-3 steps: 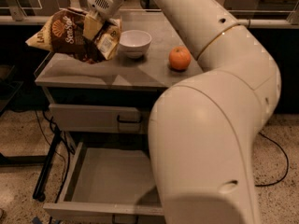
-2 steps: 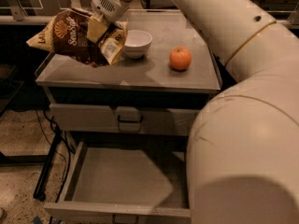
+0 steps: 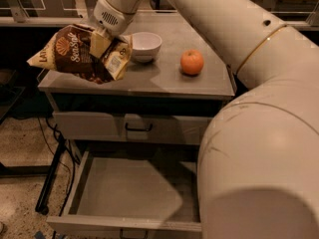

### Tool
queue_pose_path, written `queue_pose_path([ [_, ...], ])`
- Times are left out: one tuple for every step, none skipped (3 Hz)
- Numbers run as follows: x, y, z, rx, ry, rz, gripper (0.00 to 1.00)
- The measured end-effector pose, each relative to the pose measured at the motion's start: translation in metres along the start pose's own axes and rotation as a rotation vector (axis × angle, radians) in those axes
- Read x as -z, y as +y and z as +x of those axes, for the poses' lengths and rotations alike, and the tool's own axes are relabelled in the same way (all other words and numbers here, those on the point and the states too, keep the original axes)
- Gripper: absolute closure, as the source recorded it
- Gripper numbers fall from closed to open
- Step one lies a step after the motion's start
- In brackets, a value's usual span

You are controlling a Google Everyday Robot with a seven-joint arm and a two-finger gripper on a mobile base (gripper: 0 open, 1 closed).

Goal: Place brown chip bag into middle drawer

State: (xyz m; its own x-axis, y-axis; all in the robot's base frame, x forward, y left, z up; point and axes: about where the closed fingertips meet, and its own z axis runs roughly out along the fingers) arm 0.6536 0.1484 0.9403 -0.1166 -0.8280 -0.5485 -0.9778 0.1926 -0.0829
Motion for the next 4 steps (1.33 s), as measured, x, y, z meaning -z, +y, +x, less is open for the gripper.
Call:
queue_pose_path([
  [0.008,0.018,0.011,-0.029,0.017,0.008,1.00],
  [0.028,0.057,0.037,-0.102,0.041,0.029,1.00],
  [0.010,0.091,0.081,-0.175,0.084,-0.006,1.00],
  [0.010,0.091,0.081,-0.175,0.084,-0.006,1.00],
])
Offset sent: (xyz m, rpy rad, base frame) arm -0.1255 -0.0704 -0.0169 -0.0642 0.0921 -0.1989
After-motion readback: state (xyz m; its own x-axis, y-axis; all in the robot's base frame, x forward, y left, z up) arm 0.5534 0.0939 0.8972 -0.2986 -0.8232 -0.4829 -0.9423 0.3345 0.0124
